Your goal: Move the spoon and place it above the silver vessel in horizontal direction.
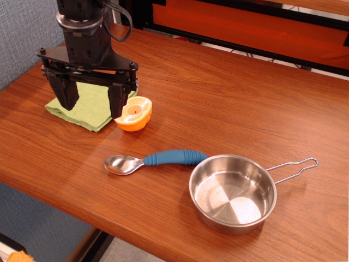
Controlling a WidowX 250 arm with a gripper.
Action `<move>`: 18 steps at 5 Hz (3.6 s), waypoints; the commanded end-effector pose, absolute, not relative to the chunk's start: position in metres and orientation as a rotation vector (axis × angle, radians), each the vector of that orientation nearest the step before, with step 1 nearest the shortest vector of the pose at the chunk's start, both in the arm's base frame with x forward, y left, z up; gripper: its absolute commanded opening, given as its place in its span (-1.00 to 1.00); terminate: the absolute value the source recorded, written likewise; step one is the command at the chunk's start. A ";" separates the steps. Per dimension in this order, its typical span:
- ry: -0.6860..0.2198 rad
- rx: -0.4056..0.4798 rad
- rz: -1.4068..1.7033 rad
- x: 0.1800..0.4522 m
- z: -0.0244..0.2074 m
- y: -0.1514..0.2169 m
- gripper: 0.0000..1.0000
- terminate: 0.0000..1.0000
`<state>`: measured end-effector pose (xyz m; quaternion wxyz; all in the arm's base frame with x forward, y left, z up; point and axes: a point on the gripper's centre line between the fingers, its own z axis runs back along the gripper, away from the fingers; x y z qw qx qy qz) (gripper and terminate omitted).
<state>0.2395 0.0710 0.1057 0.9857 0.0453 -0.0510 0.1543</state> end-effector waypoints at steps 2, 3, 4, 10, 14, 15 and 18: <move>-0.043 0.127 0.054 0.248 0.100 0.059 1.00 -1.00; -0.076 0.118 -0.195 0.250 0.092 0.048 1.00 -1.00; -0.142 0.117 -0.441 0.247 0.075 0.031 1.00 -1.00; -0.156 0.020 -1.158 0.280 0.018 -0.008 1.00 -1.00; -0.130 0.050 -1.060 0.273 0.015 0.001 -1.00 -1.00; -0.129 0.066 -1.039 0.279 0.028 0.007 -1.00 -1.00; -0.191 0.134 -1.012 0.294 0.082 -0.007 -1.00 -1.00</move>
